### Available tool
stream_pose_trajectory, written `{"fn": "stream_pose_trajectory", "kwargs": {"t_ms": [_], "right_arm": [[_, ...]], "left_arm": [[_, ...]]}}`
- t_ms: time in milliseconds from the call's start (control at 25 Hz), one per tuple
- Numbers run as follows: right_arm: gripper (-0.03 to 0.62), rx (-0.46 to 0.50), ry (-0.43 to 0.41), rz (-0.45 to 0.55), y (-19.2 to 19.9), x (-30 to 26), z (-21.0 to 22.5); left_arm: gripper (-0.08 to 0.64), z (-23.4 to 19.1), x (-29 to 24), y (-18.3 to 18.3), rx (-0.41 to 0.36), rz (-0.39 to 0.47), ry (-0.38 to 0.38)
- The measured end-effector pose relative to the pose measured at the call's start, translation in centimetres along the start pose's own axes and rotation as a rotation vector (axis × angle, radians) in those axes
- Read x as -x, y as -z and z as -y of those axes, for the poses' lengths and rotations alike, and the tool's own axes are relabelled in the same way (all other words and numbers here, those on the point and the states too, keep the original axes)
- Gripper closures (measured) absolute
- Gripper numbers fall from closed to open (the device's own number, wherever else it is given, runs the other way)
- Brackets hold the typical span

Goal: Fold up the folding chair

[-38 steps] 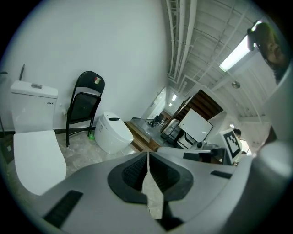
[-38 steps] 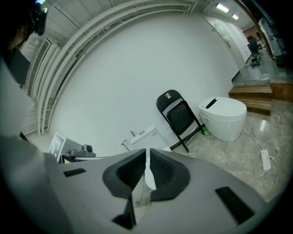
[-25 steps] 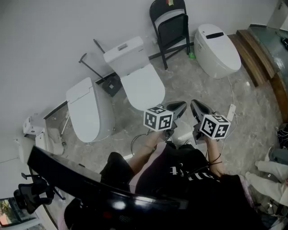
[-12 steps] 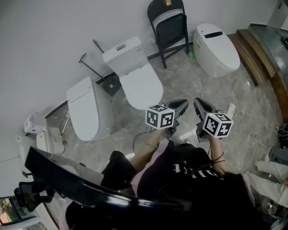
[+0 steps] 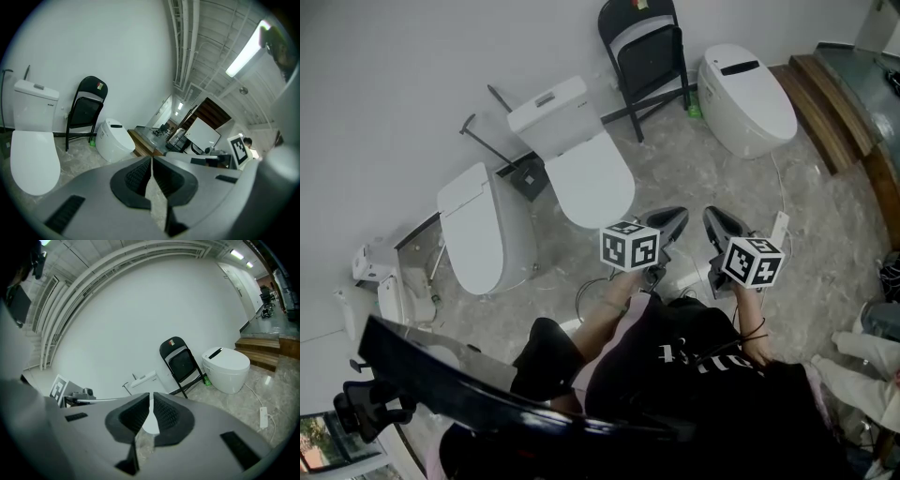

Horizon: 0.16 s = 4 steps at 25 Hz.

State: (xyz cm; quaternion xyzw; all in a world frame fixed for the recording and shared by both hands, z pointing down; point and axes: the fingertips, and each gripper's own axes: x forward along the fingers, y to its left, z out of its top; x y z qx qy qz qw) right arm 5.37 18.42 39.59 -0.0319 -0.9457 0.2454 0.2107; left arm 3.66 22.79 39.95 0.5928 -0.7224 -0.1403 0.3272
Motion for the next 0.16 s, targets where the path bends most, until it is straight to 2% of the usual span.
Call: {"fn": "stream_pose_trajectory", "kwargs": {"t_ms": [160], "right_arm": [[0.555, -0.003, 0.001, -0.006, -0.11, 0.25, 0.73]], "left_arm": [[0.544, 0.21, -0.49, 0.16, 0.008, -0.005, -0.006]]}}
